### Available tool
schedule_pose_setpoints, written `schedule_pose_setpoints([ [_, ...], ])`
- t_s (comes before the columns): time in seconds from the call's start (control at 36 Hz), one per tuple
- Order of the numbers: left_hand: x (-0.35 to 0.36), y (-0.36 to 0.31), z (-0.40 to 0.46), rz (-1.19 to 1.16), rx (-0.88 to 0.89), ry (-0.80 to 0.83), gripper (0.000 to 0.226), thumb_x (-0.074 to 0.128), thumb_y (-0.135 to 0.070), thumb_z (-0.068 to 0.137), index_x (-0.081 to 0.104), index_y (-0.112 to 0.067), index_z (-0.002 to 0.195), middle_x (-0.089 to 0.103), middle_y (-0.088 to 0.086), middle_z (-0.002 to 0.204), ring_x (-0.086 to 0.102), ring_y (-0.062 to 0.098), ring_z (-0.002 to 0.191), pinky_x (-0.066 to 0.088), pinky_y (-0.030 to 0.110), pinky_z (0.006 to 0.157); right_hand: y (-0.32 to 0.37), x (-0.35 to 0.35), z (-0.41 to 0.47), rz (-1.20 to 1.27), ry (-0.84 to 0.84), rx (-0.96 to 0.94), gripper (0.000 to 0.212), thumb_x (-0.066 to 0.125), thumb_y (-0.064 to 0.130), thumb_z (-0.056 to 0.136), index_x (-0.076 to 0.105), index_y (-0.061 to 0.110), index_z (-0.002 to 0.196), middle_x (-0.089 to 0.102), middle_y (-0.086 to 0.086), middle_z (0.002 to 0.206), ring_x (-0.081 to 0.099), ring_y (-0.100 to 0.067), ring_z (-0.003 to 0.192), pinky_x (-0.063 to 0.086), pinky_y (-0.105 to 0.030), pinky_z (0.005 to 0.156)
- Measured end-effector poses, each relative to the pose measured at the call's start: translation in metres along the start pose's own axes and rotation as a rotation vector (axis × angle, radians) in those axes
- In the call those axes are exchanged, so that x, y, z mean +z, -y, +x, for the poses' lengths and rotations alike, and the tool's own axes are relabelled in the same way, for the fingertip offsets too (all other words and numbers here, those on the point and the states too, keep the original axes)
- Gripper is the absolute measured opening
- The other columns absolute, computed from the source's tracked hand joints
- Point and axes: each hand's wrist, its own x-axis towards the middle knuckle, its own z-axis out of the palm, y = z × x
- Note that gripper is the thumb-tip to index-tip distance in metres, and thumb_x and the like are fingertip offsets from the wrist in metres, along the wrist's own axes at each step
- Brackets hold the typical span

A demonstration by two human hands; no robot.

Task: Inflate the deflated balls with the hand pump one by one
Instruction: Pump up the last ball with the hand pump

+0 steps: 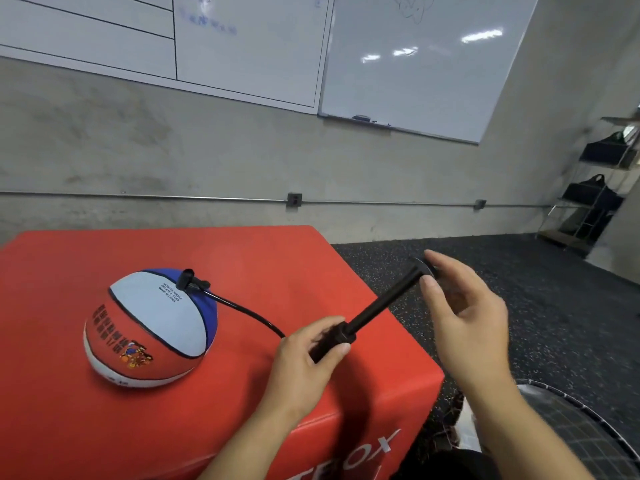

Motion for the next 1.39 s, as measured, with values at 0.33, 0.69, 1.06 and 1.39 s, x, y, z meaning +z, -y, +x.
schedule_pose_setpoints([
  [0.33, -0.006, 0.006, 0.003, -0.083, 0.006, -0.003, 0.046, 0.081, -0.023, 0.080, 0.072, -0.035, 0.123, 0.077, -0.018, 0.113, 0.071, 0.004, 0.109, 0.050, 0.021, 0.101, 0.005, 0.037, -0.031, 0.010, 0.027, -0.065, 0.031, 0.069, 0.003, 0.097, 0.075, 0.017, 0.124, 0.069, 0.005, 0.128, 0.064, -0.003, 0.121, 0.047, -0.008, 0.090],
  [0.69, -0.013, 0.006, 0.004, -0.074, 0.002, -0.019, 0.052, 0.082, -0.027, 0.076, 0.070, -0.036, 0.125, 0.076, -0.016, 0.117, 0.070, 0.003, 0.112, 0.052, 0.030, 0.103, -0.026, 0.066, -0.062, 0.016, 0.110, -0.027, 0.034, 0.071, 0.004, 0.096, 0.074, 0.019, 0.127, 0.068, 0.007, 0.130, 0.065, -0.011, 0.123, 0.057, -0.020, 0.086],
  [1.06, -0.009, 0.007, 0.005, -0.010, 0.023, -0.026, 0.046, 0.080, -0.022, 0.084, 0.069, -0.037, 0.127, 0.077, -0.016, 0.115, 0.071, 0.005, 0.111, 0.054, 0.030, 0.102, -0.027, 0.059, -0.057, -0.068, 0.192, -0.020, 0.028, 0.073, 0.013, 0.097, 0.076, 0.024, 0.123, 0.070, 0.016, 0.125, 0.065, -0.007, 0.123, 0.058, -0.033, 0.090],
  [1.39, -0.001, -0.002, 0.001, 0.072, 0.048, -0.003, 0.042, 0.083, -0.013, 0.089, 0.074, -0.041, 0.119, 0.075, -0.024, 0.110, 0.070, 0.002, 0.110, 0.052, 0.023, 0.097, 0.003, 0.001, 0.006, 0.002, -0.002, -0.016, 0.027, 0.069, 0.012, 0.100, 0.075, 0.024, 0.123, 0.073, 0.013, 0.122, 0.070, -0.015, 0.112, 0.057, -0.047, 0.099],
])
